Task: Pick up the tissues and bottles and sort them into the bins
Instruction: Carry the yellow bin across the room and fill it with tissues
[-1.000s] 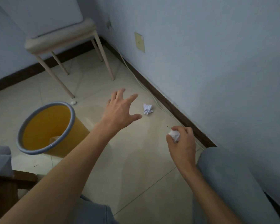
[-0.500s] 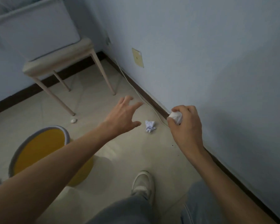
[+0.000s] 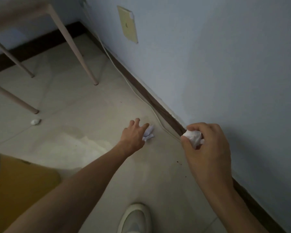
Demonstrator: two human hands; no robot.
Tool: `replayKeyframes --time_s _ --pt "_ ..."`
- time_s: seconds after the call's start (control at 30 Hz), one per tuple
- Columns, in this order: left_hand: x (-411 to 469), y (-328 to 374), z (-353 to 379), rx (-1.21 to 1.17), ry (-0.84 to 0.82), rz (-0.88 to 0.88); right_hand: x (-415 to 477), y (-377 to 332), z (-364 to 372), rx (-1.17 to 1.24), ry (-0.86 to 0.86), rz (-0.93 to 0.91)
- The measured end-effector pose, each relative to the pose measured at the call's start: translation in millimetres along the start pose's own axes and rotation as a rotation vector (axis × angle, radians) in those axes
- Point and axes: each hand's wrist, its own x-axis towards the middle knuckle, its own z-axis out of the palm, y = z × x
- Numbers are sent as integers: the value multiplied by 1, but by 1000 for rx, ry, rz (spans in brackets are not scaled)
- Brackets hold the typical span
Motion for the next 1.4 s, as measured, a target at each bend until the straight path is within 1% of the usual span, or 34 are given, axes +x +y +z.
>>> replayKeyframes --time_s 0.17,0.3,0.5,0.63,0.77,0.93,1.07,1.17,1.3,1.4 --pt "12 6 20 -57 -23 8 -3 2 8 -17 -66 19" --pt "12 10 30 -109 -41 9 -2 6 4 -54 -69 28" --pt "5 16 36 -202 -27 14 0 6 -4 -93 -91 23" --pt "-9 18 33 -343 29 -54 -6 0 -7 -102 -127 -13" --pt "-39 14 22 -500 183 -122 -15 -6 -13 -95 -164 -63" --pt "-111 -5 -14 -605 409 -177 -30 -29 -6 -69 -204 -124" --pt "-204 -32 -75 -676 548 -279 -56 -64 18 14 -283 -205" --pt "-284 -62 -120 -639 621 -359 -82 -99 40 69 -345 -260" --pt "-380 -114 -165 -522 734 -541 -125 -153 65 165 -420 -373" --pt "-429 -148 -186 -558 756 -657 -155 -180 78 181 -454 -436"
